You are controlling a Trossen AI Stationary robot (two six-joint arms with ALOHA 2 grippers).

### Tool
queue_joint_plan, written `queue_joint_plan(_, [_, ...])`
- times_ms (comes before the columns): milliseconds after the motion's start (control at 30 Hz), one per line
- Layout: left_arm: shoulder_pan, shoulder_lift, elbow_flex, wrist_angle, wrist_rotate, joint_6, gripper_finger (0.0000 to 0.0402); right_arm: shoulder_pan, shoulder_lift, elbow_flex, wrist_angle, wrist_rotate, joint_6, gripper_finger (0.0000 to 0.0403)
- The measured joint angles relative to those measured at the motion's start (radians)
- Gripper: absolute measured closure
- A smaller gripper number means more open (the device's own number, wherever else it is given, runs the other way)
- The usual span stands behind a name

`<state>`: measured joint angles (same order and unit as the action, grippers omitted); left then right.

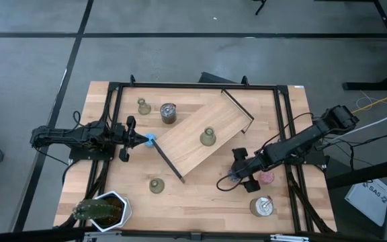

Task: Pick & Place candle stick holders
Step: Put the black patterned scented candle on the shelf

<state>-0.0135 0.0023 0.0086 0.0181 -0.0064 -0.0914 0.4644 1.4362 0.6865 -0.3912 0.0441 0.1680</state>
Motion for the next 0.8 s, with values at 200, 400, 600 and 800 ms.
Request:
queue_joint_plan(200, [0.000,0.000,0.000,0.000,0.000,0.000,0.0391,0.000,0.040,0.000,0.022,0.000,0.000,0.0003])
queue_joint_plan(400, [0.000,0.000,0.000,0.000,0.000,0.000,0.0389,0.000,0.055,0.000,0.025,-0.003,0.000,0.0003])
queue_joint_plan(600, [0.000,0.000,0.000,0.000,0.000,0.000,0.0391,0.000,0.055,0.000,0.025,-0.003,0.000,0.0004])
queue_joint_plan(800, [0.000,0.000,0.000,0.000,0.000,0.000,0.0389,0.000,0.055,0.000,0.044,-0.003,0.011,0.0004])
